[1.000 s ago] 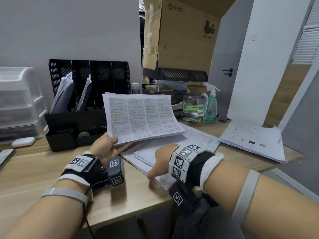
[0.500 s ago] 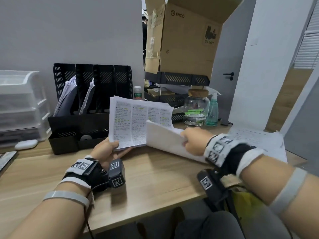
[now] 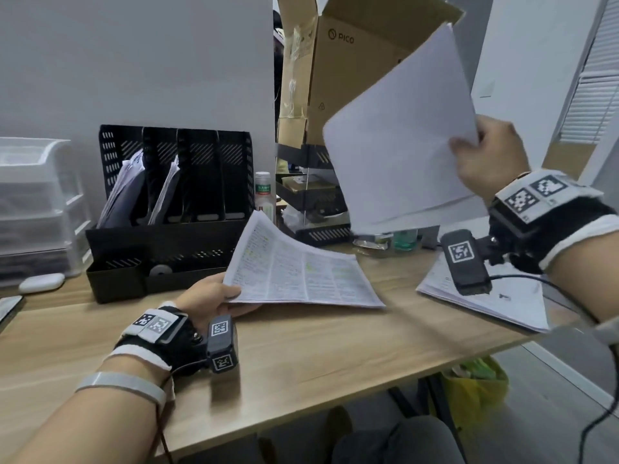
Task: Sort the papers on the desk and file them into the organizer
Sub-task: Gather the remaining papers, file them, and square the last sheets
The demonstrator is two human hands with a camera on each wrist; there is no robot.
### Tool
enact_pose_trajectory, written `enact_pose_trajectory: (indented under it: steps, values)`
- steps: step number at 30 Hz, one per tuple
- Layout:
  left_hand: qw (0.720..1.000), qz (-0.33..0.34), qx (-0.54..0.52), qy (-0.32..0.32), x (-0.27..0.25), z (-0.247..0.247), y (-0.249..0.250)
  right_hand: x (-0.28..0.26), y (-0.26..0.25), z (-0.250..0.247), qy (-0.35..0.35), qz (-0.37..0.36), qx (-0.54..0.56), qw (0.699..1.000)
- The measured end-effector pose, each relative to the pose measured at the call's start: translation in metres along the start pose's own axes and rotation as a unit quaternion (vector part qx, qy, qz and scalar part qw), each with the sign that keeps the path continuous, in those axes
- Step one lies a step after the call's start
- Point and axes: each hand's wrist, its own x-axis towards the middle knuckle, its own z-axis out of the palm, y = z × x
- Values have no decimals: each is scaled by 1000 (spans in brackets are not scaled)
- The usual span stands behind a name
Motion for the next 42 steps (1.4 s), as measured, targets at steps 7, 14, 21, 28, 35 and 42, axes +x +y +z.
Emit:
enact_pose_trajectory:
  steps: [7, 14, 21, 28, 35, 42]
  values:
    - [997, -30, 34, -55, -2, 1, -1, -47, 17, 70, -318, -54, 131, 937]
    - [999, -41, 3, -29, -2, -7, 3, -85, 66, 96, -515, -32, 14, 856]
    - [984, -70, 139, -88, 3, 4, 15, -86, 72, 100, -554, -21, -4, 832]
    - [953, -48, 293, -65, 10, 11, 20, -71, 87, 115, -501, 28, -90, 860]
    - [981, 76, 168, -59, 6, 15, 12, -71, 113, 112, -393, 352, 56, 847]
    - [979, 170, 103, -48, 4, 19, 21, -65, 85, 108, -346, 407, 438, 723]
